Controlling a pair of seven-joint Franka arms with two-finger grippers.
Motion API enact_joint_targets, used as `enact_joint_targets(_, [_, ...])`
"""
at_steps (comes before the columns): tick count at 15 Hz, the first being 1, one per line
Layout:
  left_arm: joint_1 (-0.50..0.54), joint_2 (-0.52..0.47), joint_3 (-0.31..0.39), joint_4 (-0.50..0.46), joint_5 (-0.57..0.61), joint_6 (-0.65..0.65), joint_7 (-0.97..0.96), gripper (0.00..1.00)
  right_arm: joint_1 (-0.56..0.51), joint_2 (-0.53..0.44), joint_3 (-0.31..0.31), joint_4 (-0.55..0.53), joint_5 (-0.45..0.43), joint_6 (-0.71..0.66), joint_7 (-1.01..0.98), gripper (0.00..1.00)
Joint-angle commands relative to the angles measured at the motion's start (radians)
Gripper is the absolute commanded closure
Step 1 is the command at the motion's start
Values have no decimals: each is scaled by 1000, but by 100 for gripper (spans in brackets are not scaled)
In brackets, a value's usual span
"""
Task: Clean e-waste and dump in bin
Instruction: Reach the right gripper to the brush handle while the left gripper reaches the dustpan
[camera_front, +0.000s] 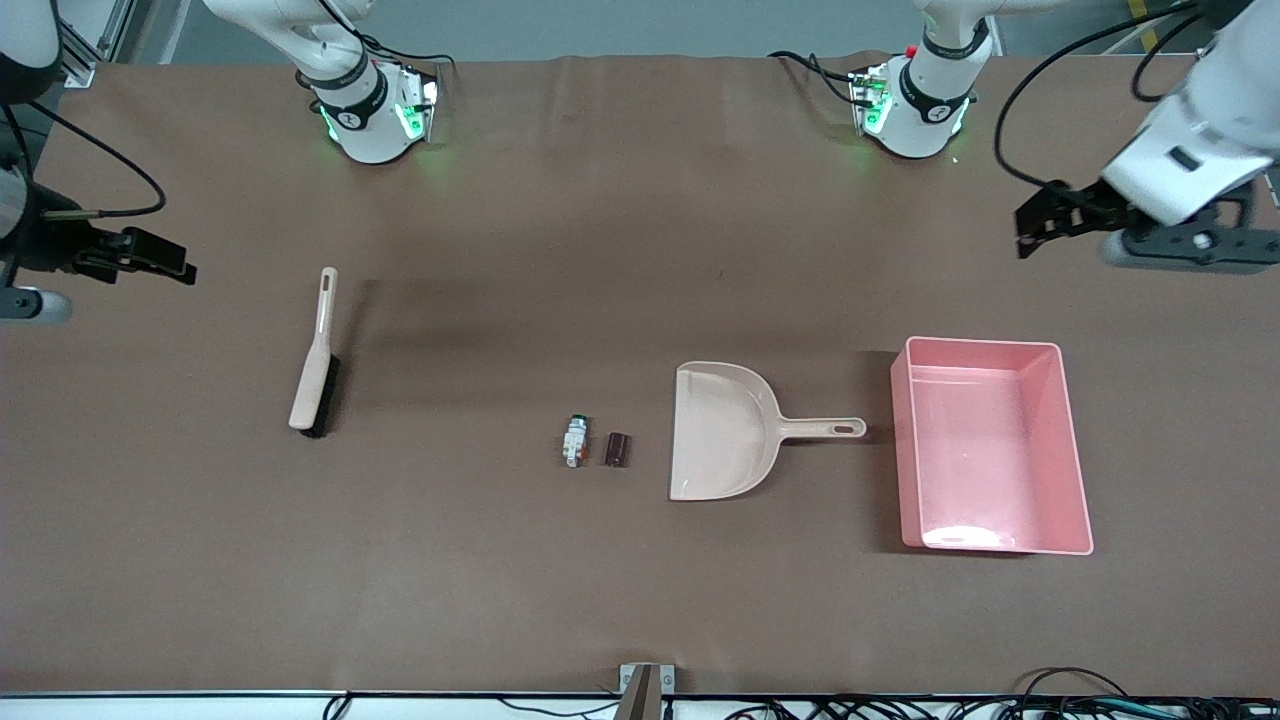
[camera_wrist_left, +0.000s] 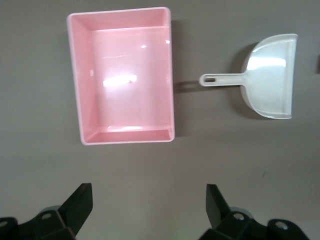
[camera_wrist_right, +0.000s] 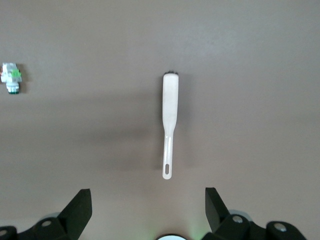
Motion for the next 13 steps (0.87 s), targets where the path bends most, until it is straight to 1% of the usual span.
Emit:
enact_joint_targets(1, [-39, 59, -45, 14, -8, 50, 10, 0, 7, -90, 0, -166, 9, 69, 4, 0])
enact_joint_targets(3, [-54, 95, -94, -4, -8, 96, 10, 0, 4, -147, 0, -326, 11, 184, 5, 0])
enact_joint_targets(4, [-56, 103, -128, -26, -7, 140, 10, 0, 10, -177, 0, -396, 20, 230, 5, 0])
enact_joint_targets(6, [-53, 103, -182, -107, -4, 259, 10, 0, 84, -193, 14, -470, 20, 297, 7, 0])
enact_joint_targets(7, [-54, 105, -193, -141, -2, 305, 23, 0, 95, -190, 15, -500, 20, 337, 7, 0])
enact_joint_targets(9, [-54, 129, -210, -170, -2, 361, 106, 0, 99, -187, 17, -563, 18, 422, 5, 0])
enact_joint_targets(10, [-53, 157, -211, -169, -1, 372, 176, 1, 106, -187, 17, -597, 18, 458, 5, 0])
enact_joint_targets(13, [-53, 224, -211, -167, 1, 415, 364, 2, 78, -185, 14, -718, 18, 601, 4, 0])
